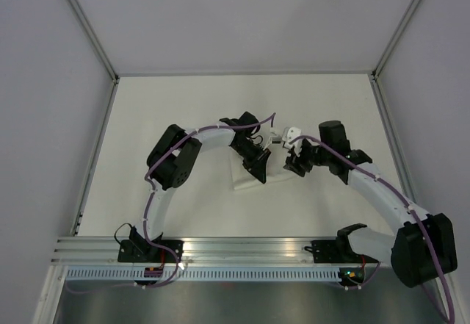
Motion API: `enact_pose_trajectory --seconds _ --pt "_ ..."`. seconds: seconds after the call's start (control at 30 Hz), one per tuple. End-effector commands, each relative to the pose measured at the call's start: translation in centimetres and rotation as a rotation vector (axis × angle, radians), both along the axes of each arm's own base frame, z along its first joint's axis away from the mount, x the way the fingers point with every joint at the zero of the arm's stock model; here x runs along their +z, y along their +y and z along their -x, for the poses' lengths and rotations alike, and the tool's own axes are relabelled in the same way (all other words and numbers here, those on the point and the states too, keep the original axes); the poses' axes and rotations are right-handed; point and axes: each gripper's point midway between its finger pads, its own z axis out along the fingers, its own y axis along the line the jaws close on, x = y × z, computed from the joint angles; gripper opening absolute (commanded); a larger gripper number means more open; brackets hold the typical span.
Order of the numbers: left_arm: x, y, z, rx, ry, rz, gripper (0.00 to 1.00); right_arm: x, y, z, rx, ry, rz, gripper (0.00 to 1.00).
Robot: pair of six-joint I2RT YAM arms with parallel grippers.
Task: Fold the napkin, place the utensils inside, and roll it up
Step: Roll the napkin with the utensil
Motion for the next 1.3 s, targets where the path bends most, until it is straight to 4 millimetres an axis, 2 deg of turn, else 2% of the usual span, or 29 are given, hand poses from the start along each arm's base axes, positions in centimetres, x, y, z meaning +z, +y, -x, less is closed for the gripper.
enact_pose_trajectory --seconds 0.0,0.03,0.13,0.17,0.2,0.27,0.43,0.77,0.87,0.97,1.0,1.03,1.1,1.27 --pt "-2.3 1.4 1.7 0.015 0.127 -0.102 0.02 -2.0 1.6 0.6 0.061 -0.131 0.108 0.64" --pt "-2.4 1.4 1.6 0.017 0.131 -0.106 0.02 -2.7 2.7 1.4 0.099 -0.137 0.141 0.63" --pt "-2.5 1.3 1.4 0.019 0.131 -0.105 0.02 -5.2 3.8 2.2 0.152 -0.128 0.221 0.63" --pt "-2.5 1.2 1.3 0.020 0.130 -0.106 0.02 -6.3 3.9 2.3 0.168 -0.121 0.258 0.63" --pt "-2.5 1.3 1.2 0.022 0.130 -0.108 0.02 -6.6 4.5 2.5 0.185 -0.132 0.273 0.63" --pt "-2.5 1.2 1.2 0.023 0.130 -0.108 0.02 -7.8 4.5 2.6 0.190 -0.137 0.316 0.63" --pt "-2.3 1.1 0.9 0.025 0.119 -0.106 0.02 -8.4 5.5 2.3 0.203 -0.147 0.335 0.62" --pt "-2.2 1.0 1.0 0.024 0.128 -0.101 0.05 -9.9 6.3 1.9 0.209 -0.107 0.351 0.53" --pt "-2.2 1.1 0.9 0.026 0.130 -0.101 0.07 -10.2 6.4 2.0 0.214 -0.088 0.353 0.48" --pt "-2.2 1.0 1.0 0.027 0.131 -0.098 0.13 -10.7 6.4 2.1 0.221 -0.071 0.362 0.34" --pt "-1.8 0.9 0.8 0.030 0.124 -0.091 0.19 -10.9 6.3 2.2 0.222 -0.065 0.364 0.24" --pt "-1.6 0.8 0.5 0.037 0.118 -0.078 0.21 -11.1 6.3 2.4 0.229 -0.054 0.367 0.20" --pt "-0.2 0.5 0.2 0.049 0.120 -0.037 0.25 -11.5 6.2 2.7 0.241 -0.034 0.374 0.11" --pt "3.8 -0.2 -1.4 0.095 0.085 0.099 0.33 -12.0 6.0 3.8 0.288 0.056 0.361 0.08"
